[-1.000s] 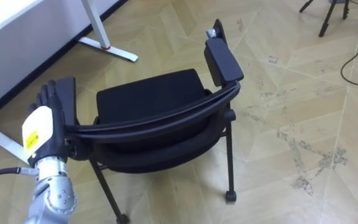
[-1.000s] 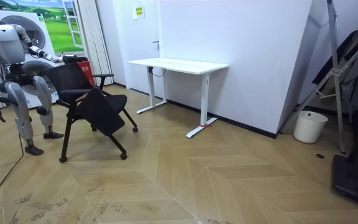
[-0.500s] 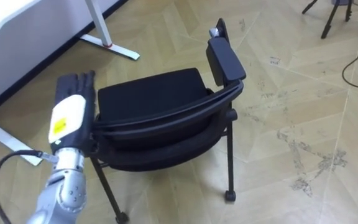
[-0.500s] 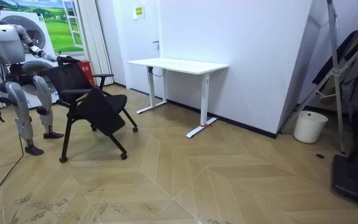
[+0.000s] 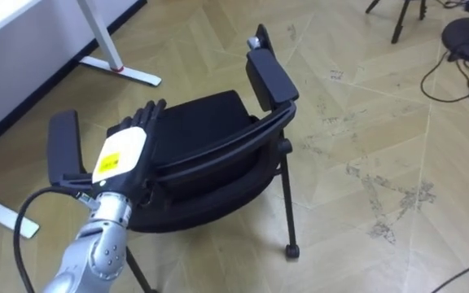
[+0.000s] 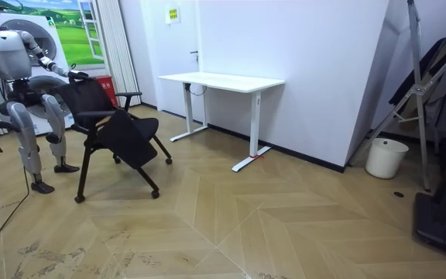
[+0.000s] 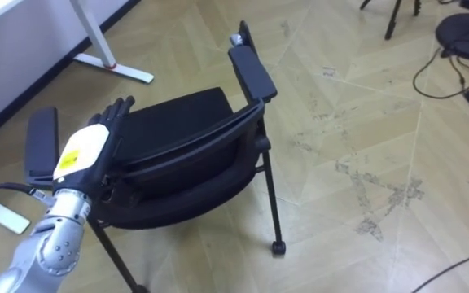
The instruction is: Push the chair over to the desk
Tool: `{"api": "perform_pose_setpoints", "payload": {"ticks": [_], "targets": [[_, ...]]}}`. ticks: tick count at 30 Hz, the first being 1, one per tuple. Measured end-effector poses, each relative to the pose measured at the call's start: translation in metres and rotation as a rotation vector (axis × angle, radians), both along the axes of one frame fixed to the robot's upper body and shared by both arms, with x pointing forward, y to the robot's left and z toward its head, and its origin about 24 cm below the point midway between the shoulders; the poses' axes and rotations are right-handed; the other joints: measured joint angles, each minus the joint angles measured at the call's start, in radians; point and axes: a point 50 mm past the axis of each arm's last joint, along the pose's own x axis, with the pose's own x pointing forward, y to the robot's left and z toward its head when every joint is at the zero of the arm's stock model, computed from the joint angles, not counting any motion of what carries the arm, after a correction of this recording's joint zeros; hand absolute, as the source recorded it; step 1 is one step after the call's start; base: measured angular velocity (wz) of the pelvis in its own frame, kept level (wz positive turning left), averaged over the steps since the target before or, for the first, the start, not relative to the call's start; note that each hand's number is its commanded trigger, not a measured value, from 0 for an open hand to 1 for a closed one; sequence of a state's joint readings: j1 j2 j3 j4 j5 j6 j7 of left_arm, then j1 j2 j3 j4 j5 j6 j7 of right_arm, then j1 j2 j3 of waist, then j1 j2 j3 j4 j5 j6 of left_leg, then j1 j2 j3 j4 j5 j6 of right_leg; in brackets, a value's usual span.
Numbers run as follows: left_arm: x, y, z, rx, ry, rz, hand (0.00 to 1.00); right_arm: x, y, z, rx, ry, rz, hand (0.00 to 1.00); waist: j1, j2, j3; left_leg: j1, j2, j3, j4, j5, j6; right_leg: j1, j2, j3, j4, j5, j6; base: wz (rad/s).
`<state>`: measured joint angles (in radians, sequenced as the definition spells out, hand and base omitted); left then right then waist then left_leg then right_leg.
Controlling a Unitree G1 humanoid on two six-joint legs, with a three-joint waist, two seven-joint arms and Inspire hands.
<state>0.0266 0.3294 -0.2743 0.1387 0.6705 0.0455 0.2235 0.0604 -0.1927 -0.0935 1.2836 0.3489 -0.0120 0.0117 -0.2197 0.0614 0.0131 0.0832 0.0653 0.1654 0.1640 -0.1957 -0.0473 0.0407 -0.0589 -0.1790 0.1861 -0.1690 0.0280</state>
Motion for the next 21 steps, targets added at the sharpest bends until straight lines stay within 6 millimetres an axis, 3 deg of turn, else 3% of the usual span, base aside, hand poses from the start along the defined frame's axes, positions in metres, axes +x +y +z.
{"api": "perform_pose_setpoints", "payload": {"ticks": [8,11,13,17,21], "targets": [[0.006,-0.004,-0.003,-0.002,0.030,-0.018,0.00,0.002,-0.001,0.000,-0.015,0.005,0.011,0.00,0.002,0.012,0.0018,-0.001,0.000,0.001,0.001,0.000,0.000,0.003,0.000,0.000,-0.001,0.000,0.001,0.00],[0.005,-0.001,-0.017,0.002,0.077,-0.012,0.00,0.000,-0.004,0.001,-0.026,0.021,0.007,0.00,0.011,0.027,-0.0005,0.026,-0.001,0.003,-0.004,0.000,0.000,0.022,0.002,0.015,-0.003,-0.002,0.001,-0.09],[0.006,0.003,-0.027,0.006,0.107,0.003,0.00,-0.001,-0.004,0.001,-0.027,0.014,0.003,0.00,0.009,0.032,-0.0003,0.060,-0.001,0.032,-0.004,0.000,0.000,0.041,0.004,0.035,-0.003,-0.013,0.002,-0.18],[0.005,0.009,-0.038,-0.009,0.118,0.050,0.00,-0.001,-0.007,0.003,-0.035,0.006,0.002,0.00,0.016,0.030,-0.0014,0.081,0.003,0.062,-0.004,0.000,0.000,0.042,0.008,0.053,0.008,-0.019,0.003,-0.19],[0.007,0.016,-0.048,-0.004,0.131,0.104,0.00,-0.006,-0.008,0.003,-0.057,0.029,0.017,0.00,0.020,0.020,-0.0102,0.106,0.003,0.081,-0.003,0.000,0.000,0.044,0.011,0.084,0.026,-0.017,0.002,-0.22]]}}
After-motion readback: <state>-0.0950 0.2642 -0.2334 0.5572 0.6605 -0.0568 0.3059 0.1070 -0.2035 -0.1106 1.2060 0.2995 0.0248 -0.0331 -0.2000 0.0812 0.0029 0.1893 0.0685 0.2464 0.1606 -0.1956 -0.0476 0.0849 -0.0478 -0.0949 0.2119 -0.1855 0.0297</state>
